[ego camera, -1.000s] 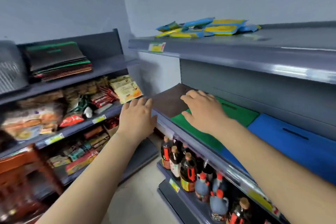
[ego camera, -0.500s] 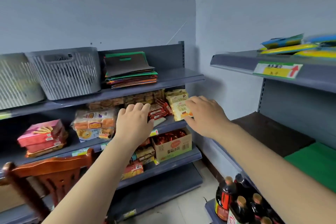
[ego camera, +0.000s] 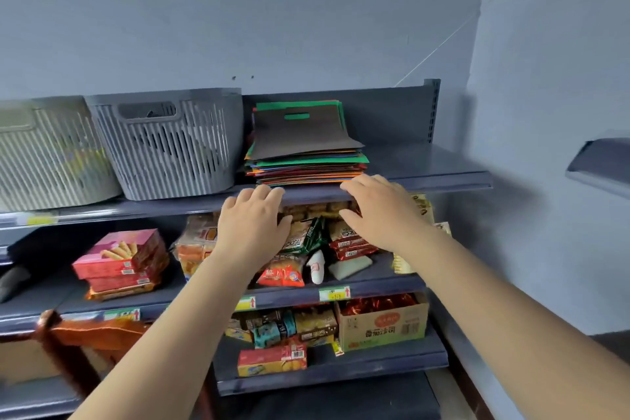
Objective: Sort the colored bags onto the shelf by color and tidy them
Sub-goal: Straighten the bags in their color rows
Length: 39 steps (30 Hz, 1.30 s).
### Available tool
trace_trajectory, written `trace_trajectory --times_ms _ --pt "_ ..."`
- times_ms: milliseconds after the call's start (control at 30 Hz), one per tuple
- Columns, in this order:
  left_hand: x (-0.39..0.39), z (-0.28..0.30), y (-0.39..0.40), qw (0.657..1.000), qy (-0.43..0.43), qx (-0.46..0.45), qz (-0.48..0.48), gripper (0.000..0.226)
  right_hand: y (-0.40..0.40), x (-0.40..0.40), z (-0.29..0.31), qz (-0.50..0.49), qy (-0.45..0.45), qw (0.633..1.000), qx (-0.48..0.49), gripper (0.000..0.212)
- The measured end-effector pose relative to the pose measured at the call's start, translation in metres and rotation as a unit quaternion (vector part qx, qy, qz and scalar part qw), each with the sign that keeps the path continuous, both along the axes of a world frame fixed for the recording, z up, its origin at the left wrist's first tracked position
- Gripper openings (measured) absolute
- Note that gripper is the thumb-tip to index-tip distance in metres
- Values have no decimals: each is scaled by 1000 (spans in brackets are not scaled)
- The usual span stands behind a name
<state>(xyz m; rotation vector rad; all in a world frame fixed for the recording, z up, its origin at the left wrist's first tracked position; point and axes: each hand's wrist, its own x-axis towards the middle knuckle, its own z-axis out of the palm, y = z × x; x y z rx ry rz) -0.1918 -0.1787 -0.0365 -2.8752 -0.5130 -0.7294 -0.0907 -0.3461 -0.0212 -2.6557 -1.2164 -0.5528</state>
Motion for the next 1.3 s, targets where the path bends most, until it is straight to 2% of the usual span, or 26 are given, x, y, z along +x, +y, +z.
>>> trace_trajectory --times_ms 233,500,600,700,833,933,1000,1067,1133,1200,1300 --pt "68 10 61 999 -39 -11 9 47 71 78 7 36 -9 999 28 48" --pt "138 16 130 997 -69 -14 -38 46 143 156 13 47 -29 998 11 52" --pt "156 20 148 995 -77 -10 -59 46 163 174 16 54 1 998 -17 50" --pt "168 22 160 994 -84 -13 -75 44 174 187 18 47 32 998 7 43" --pt "175 25 170 985 -136 -24 -103 38 177 197 31 73 117 990 4 36" --pt "176 26 175 976 -184 -26 -114 37 176 205 39 76 157 982 70 30" --pt "177 26 175 973 -201 -6 -110 38 176 211 43 39 154 979 130 43" --pt "180 24 176 976 -189 36 -107 40 174 217 46 1 157 971 179 47" --pt "185 23 175 985 -130 37 -110 41 171 221 47 -16 162 961 222 48" --pt "192 20 174 993 -64 -12 -103 42 167 222 48 -20 161 956 244 49" --pt "200 17 179 989 -9 -111 -94 44 163 218 47 -11 158 955 251 50"
